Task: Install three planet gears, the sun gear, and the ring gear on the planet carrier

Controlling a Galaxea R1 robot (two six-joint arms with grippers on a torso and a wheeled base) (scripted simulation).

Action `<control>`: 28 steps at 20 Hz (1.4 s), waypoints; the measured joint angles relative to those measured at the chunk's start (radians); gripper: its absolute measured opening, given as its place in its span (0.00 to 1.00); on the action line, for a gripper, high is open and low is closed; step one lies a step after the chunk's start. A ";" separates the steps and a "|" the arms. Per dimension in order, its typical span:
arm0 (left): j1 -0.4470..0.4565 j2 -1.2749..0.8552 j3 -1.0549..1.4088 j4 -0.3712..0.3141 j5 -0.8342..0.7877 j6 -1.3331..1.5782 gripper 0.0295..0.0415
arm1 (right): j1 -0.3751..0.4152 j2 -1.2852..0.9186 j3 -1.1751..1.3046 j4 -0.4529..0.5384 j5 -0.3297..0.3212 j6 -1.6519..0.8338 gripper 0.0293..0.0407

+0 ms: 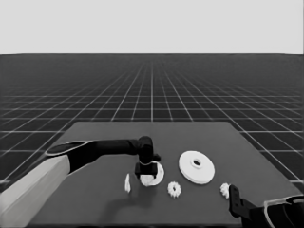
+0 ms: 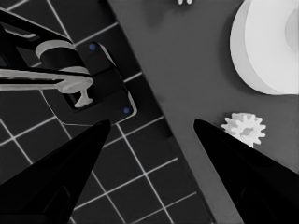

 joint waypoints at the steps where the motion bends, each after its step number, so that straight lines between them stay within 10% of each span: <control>1: 0.000 0.000 0.000 0.000 0.000 0.000 0.75 | 0.000 0.000 0.000 0.000 0.000 0.000 0.81; 6: -0.149 -0.018 0.093 -0.146 0.032 -0.067 0.75 | 0.000 0.000 0.000 0.000 0.000 0.000 0.81; 12: -0.170 -0.019 0.097 -0.168 0.032 -0.070 0.75 | 0.000 0.000 0.000 0.000 0.000 0.000 0.81; 13: -0.276 -0.285 0.464 -0.119 -0.327 0.413 0.94 | 0.000 0.000 0.000 0.000 0.000 0.000 0.81; 16: -0.476 -1.023 0.948 -0.063 -0.749 1.505 0.82 | 0.000 0.000 0.000 0.000 0.000 0.000 0.81; 22: -0.523 -1.195 1.069 -0.049 -0.853 1.805 0.75 | 0.000 0.000 0.000 0.000 0.000 0.000 0.81; 23: -0.523 -1.197 1.071 -0.049 -0.855 1.811 0.75 | 0.201 0.324 -0.051 0.083 -0.422 0.484 0.87; 25: -0.524 -1.200 1.073 -0.049 -0.856 1.816 0.75 | 0.309 0.781 -0.383 0.356 -0.460 1.126 0.85; 28: -0.525 -1.201 1.074 -0.049 -0.857 1.818 0.75 | 0.320 0.889 -0.609 0.446 -0.413 1.271 0.81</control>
